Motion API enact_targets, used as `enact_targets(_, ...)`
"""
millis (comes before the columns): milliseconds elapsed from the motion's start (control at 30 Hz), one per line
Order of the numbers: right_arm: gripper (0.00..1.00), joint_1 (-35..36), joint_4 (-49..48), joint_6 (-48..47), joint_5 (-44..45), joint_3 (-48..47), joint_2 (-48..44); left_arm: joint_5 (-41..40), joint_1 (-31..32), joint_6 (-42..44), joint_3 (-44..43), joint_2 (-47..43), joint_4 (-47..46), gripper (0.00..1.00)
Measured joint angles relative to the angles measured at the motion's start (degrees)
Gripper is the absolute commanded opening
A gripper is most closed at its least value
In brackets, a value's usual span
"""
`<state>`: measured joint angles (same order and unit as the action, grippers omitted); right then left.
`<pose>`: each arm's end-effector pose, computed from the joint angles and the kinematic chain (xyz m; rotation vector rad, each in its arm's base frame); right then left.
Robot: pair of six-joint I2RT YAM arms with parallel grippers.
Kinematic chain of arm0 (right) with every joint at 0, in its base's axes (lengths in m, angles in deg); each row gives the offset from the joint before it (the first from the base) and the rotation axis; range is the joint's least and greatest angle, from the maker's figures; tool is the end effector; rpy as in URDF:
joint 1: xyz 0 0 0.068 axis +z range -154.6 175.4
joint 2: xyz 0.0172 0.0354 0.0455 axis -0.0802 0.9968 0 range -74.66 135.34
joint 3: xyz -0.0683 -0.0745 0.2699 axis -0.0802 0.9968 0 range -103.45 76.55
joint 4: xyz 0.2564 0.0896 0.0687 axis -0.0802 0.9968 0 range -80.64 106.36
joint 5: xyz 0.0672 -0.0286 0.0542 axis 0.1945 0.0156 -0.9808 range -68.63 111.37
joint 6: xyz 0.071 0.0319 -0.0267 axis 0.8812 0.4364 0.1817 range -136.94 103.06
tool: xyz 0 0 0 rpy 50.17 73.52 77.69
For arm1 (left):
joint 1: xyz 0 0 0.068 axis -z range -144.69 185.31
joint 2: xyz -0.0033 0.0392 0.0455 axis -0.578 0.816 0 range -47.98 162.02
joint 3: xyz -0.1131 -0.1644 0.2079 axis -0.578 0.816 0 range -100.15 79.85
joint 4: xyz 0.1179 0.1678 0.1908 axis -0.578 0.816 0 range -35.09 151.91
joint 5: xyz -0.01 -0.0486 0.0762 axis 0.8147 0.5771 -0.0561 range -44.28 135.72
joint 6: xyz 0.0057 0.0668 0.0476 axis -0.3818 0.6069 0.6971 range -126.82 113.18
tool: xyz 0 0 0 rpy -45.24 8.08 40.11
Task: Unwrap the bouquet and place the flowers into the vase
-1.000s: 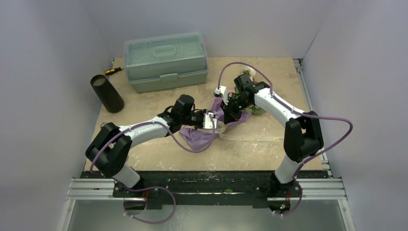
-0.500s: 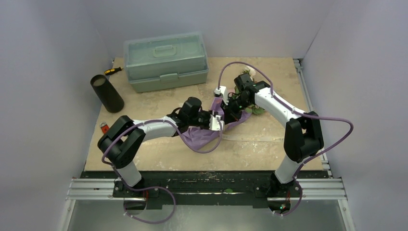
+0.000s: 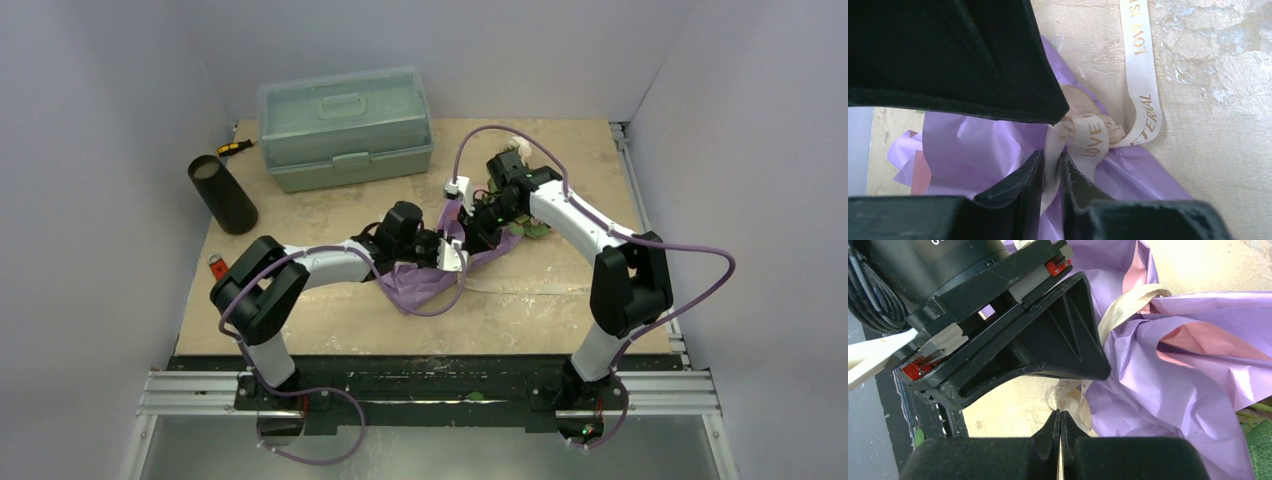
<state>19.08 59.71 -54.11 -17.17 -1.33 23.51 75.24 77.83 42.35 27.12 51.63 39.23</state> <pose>0.3229 0.1903 0.2323 -1.4542 2.1694 0.8528 0.2770 -0.3018 0.1665 1.6822 1.2093 -0.4722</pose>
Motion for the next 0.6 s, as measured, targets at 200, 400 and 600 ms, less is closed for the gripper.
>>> enact_targets(200, 0.0, -0.1, 0.2, -0.6, 0.1, -0.2, 0.0, -0.3, -0.2, -1.9, -1.0, -0.1, 0.8, 0.02)
enact_targets(400, 0.0, -1.7, 0.2, -2.0, 0.8, 0.3, 0.0, -0.4, -2.6, -7.1, -1.0, -3.3, 1.7, 0.02)
enact_targets(600, 0.0, -2.9, 0.3, -3.1, 3.1, 3.4, 0.0, -0.8, -7.2, -12.5, -1.0, -6.2, 1.6, 0.0)
